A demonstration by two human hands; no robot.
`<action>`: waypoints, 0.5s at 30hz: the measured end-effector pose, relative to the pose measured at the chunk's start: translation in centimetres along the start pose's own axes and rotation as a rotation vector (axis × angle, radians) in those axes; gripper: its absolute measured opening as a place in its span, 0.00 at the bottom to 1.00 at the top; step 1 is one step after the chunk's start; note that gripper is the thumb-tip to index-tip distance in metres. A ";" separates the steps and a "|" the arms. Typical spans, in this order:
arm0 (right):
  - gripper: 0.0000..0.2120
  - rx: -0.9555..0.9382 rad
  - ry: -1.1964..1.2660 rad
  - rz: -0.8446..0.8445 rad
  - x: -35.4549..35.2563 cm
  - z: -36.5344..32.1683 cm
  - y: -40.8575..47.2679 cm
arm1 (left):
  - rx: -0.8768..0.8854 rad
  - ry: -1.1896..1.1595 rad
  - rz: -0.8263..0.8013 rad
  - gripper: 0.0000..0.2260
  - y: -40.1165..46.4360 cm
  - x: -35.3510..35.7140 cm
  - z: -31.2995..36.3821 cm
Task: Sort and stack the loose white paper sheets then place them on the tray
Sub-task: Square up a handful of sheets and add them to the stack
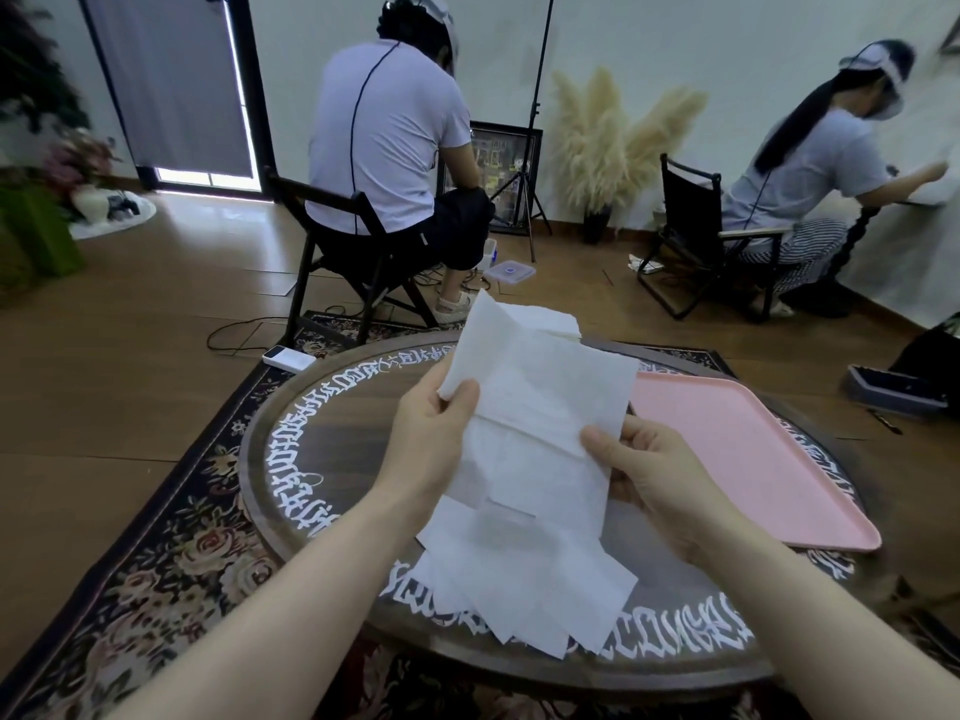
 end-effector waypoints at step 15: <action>0.11 0.008 0.056 0.099 -1.0 0.4 0.1 | -0.160 -0.080 0.174 0.12 0.0 -0.3 -1.6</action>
Point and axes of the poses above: each hand's wrist, its own y-axis towards the middle knuckle, its own x-axis out of the palm, z = x × y, the point moved 9 cm from there along y, towards the middle knuckle, and after that the axes turned 3 degrees about y, right-handed, at the moved point
